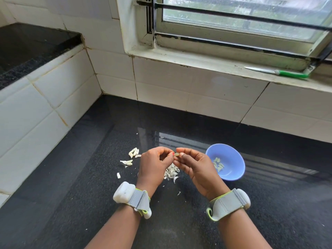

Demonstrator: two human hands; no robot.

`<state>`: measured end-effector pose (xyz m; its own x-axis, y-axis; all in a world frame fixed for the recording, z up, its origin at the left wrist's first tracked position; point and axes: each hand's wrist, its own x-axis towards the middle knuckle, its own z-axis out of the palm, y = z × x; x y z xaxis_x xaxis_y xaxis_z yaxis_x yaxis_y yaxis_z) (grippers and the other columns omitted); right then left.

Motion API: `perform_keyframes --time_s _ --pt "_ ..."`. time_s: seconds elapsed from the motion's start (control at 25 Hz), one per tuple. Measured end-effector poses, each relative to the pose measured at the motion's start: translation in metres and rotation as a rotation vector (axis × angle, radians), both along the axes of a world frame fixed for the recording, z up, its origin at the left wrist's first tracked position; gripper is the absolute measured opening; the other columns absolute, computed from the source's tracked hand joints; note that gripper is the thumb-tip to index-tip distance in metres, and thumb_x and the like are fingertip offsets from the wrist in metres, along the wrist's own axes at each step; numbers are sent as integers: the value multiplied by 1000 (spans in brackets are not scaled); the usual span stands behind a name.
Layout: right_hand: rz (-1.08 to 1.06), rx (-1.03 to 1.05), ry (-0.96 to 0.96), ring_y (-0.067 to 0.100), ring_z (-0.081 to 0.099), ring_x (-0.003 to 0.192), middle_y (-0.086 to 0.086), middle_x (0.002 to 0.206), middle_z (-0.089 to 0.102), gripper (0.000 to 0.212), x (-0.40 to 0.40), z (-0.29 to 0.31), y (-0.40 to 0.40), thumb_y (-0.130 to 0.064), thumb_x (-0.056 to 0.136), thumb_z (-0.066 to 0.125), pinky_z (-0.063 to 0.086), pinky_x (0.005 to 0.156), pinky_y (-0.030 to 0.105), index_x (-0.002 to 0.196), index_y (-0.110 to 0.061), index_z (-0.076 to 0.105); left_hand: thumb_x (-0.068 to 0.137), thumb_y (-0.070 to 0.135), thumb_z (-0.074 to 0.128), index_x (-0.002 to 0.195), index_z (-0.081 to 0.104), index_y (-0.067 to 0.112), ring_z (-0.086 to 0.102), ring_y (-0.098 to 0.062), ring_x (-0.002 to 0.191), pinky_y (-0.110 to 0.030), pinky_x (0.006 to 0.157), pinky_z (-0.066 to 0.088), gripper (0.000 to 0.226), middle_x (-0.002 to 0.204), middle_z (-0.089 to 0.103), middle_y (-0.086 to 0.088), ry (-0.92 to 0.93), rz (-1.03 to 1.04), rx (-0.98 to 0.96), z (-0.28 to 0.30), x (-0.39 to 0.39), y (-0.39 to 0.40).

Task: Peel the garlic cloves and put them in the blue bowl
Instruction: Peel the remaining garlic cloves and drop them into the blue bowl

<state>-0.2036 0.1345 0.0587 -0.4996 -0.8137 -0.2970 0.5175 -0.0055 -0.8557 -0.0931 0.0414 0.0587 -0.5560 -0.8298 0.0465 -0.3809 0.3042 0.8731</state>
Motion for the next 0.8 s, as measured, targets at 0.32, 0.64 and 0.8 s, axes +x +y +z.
perform_keyframes --time_s 0.32,0.64,0.8 --pt "-15 -17 -47 19 71 79 16 87 72 15 -3 -4 0 2 86 60 57 70 23 98 1 69 85 20 67 81 70 21 63 -6 65 -27 64 53 6 72 70 6 41 23 42 -5 0 -4" --pt "-51 23 162 24 70 86 16 89 69 27 -4 -4 0 3 83 69 59 81 35 109 1 59 83 21 71 87 75 21 57 8 64 -5 60 40 6 74 68 12 35 -69 -71 0 2 0" --pt "-72 47 262 24 71 85 14 87 72 26 -3 -4 0 4 82 71 60 79 35 106 0 60 81 20 72 88 76 19 58 4 65 -8 62 44 8 79 71 7 -11 -74 -167 0 0 0"
